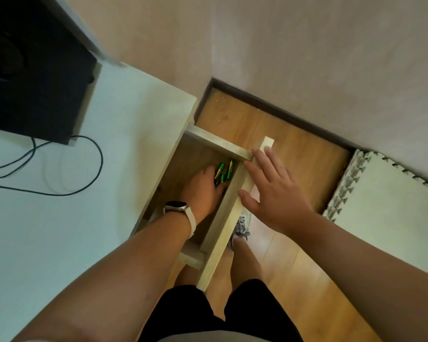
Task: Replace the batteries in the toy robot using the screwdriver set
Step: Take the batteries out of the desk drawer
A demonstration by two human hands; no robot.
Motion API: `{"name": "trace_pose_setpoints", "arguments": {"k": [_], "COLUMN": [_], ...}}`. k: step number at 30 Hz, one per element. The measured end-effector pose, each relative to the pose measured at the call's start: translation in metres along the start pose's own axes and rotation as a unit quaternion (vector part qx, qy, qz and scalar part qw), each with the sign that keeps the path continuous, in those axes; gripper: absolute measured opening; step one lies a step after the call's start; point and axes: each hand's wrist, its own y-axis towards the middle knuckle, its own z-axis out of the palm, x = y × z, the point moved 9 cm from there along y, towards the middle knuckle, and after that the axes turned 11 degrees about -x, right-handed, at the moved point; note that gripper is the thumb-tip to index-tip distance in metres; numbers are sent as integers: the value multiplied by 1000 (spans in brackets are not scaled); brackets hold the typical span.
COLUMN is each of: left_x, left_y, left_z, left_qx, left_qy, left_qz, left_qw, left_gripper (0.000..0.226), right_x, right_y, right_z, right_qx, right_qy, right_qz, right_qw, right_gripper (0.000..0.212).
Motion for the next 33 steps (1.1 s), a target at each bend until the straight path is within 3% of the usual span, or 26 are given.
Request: {"name": "trace_pose_setpoints", "arguments": {"k": [8,14,25,30,33], "left_x": [11,12,18,1,-9], "left_y": [-2,-9,-42,-59,-69], "left_z": [4,10,-16,-49,-58], "left_qx": [26,46,-39,-67,-63], "left_qy": [-99,-143,-311,-361,-401], "left_qz": [-111,-131,-191,-174,-180], "left_qw": [989,980,930,914,896], "left_gripper": [35,25,24,20,14], "right_x": [0,0,1,17,25], "right_y": [0,0,0,-12,-25], "right_z": [1,1,0,-20,-29], "right_qx": [0,-11,17,7,19], "right_qy": [0,1,6,102,233], "right_qz": [-5,-6,-5,20,111], "right_qw": [1000,1000,1000,995,966], "right_gripper": [64,63,64,53,46]}}
